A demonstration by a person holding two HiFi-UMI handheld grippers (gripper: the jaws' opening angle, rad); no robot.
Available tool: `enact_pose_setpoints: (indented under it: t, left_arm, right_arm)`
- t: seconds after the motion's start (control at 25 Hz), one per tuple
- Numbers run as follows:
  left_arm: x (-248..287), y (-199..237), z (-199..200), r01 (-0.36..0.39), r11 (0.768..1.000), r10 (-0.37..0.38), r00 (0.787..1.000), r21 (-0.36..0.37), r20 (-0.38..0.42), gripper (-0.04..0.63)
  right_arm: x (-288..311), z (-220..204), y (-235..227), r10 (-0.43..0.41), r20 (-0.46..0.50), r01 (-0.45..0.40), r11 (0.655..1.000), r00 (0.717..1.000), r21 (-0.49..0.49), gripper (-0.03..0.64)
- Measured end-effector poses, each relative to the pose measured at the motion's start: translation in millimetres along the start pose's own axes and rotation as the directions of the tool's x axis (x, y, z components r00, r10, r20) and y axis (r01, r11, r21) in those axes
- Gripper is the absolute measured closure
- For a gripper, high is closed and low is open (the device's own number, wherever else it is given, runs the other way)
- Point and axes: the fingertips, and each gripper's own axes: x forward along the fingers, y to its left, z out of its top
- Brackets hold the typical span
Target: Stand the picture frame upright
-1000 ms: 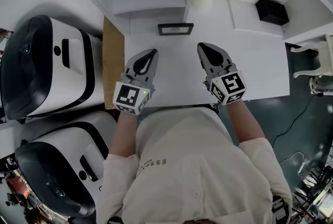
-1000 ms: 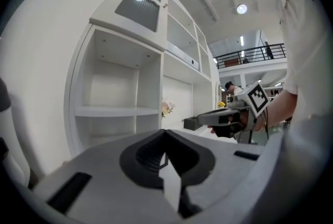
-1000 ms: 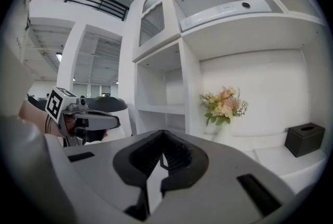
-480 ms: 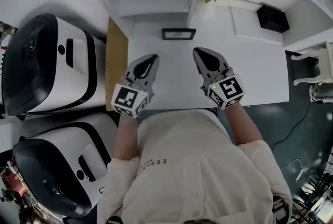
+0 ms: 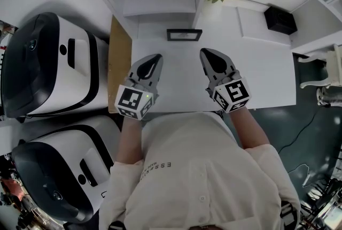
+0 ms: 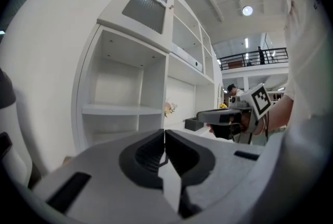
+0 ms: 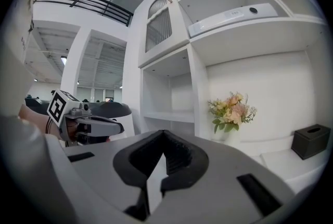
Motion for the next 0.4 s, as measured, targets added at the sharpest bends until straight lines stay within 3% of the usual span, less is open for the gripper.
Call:
enact_pose_setpoints:
  t: [0.4]
  left_arm:
    - [0.2, 0.3, -0.3, -0.002, 1.0, 0.002, 1.0, -0.017, 0.005, 0.592]
  right_arm:
    - [-1.8, -0.9, 0.1, -0.01, 0.003, 0.01, 1.0, 1.0, 0.013, 0.601]
